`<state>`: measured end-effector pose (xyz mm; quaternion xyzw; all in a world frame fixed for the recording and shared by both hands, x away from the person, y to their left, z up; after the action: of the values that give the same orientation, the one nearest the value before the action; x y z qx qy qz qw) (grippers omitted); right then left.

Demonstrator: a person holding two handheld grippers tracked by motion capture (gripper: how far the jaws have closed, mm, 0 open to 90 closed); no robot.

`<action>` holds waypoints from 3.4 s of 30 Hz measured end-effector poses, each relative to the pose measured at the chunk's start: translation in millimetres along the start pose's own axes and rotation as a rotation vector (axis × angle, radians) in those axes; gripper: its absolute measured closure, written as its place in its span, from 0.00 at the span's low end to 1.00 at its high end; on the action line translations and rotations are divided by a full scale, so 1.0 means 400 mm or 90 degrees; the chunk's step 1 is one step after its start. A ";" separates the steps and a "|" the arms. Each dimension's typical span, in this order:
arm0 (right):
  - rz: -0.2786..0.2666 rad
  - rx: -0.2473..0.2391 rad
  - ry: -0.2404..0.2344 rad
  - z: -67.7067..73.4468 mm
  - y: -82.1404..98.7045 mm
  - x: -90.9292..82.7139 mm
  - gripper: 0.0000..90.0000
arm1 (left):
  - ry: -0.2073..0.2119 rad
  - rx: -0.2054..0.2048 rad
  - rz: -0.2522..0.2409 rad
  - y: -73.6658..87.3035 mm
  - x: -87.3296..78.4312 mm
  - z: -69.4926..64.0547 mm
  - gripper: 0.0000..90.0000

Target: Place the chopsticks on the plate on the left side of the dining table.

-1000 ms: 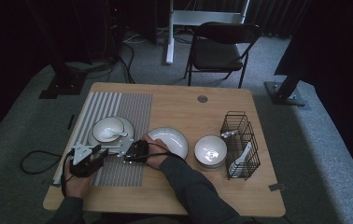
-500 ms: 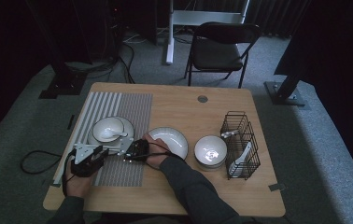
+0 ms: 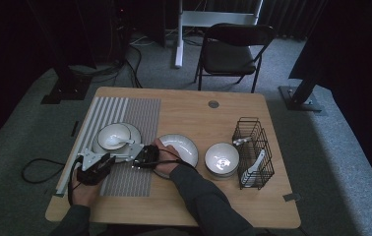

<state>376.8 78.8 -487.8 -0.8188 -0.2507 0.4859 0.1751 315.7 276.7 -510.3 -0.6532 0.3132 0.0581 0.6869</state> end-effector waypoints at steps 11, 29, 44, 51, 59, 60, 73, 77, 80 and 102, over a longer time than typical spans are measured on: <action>-0.004 0.014 0.003 -0.008 0.008 -0.007 0.80 | -0.005 -0.003 0.005 0.002 0.005 0.003 0.79; -0.010 0.007 -0.003 -0.002 0.003 -0.003 0.93 | -0.011 -0.008 0.008 0.005 0.005 0.008 0.78; -0.014 0.004 -0.002 0.004 -0.013 0.009 0.93 | -0.011 -0.011 0.011 0.007 0.007 0.009 0.78; -0.013 0.004 -0.006 0.006 -0.014 0.010 0.90 | -0.011 -0.011 0.012 0.007 0.008 0.011 0.78; -0.011 0.010 -0.008 0.001 0.001 0.001 0.84 | -0.011 -0.012 0.012 0.007 0.008 0.011 0.78; -0.011 0.008 -0.009 0.000 0.004 0.000 0.83 | -0.011 -0.011 0.012 0.006 0.008 0.011 0.78; 0.009 0.020 -0.004 -0.006 0.014 0.008 0.85 | -0.010 -0.011 0.012 0.005 0.009 0.011 0.78; 0.015 0.028 0.007 -0.009 0.014 0.011 0.86 | -0.010 -0.010 0.012 0.004 0.010 0.011 0.78; 0.016 0.029 0.008 -0.011 0.014 0.011 0.86 | -0.010 -0.011 0.012 0.004 0.010 0.011 0.78; -0.008 0.061 0.062 -0.023 0.031 -0.078 0.83 | -0.012 -0.009 0.010 0.005 0.007 0.011 0.78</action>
<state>375.5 50.3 -467.9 -0.8304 -0.2232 0.4562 0.2292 318.4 280.1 -513.4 -0.6550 0.3115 0.0718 0.6847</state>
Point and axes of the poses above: each handheld gripper's, and its own axes: x roughly forward along the jaws, y roughly out of its underside, z roughly to its left, the point moved 1 cm from there along x, roughly forward along the jaws, and after that the axes turned 7 degrees about -x, right-handed, at the moved point
